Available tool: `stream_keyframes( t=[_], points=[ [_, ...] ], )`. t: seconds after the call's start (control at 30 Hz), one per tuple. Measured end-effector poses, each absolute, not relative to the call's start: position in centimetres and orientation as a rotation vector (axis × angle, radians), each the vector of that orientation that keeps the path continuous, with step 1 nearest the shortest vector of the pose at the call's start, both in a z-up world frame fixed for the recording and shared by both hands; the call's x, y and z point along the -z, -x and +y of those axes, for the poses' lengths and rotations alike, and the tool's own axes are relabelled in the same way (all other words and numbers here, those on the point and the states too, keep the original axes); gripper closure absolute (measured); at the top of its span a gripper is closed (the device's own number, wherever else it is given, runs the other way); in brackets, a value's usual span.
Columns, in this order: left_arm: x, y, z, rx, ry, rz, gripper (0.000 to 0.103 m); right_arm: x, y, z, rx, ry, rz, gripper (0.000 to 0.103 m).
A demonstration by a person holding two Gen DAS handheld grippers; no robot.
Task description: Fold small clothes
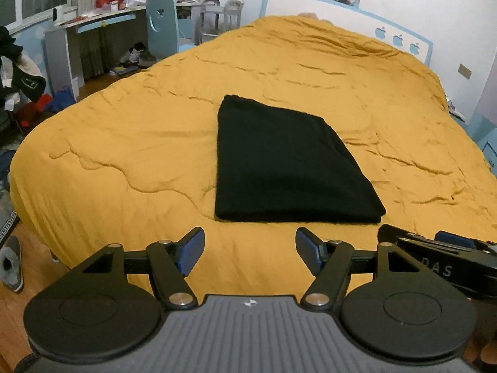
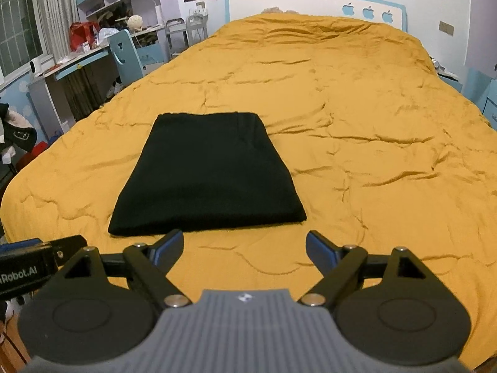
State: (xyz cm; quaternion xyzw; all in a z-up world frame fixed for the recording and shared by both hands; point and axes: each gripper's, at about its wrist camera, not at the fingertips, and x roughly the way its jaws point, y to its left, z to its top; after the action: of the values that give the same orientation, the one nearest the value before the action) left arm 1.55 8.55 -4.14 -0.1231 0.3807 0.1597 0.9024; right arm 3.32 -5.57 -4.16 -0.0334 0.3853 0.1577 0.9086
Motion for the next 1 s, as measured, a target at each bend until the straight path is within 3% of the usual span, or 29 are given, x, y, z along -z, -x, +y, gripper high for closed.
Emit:
stream_keyframes(
  t=[1.0],
  points=[
    [4.9,-2.2,7.2,-0.304,0.216,0.863,0.024,4.8,-3.1,-5.3,-0.331,0.092,0.821,0.021]
  ],
)
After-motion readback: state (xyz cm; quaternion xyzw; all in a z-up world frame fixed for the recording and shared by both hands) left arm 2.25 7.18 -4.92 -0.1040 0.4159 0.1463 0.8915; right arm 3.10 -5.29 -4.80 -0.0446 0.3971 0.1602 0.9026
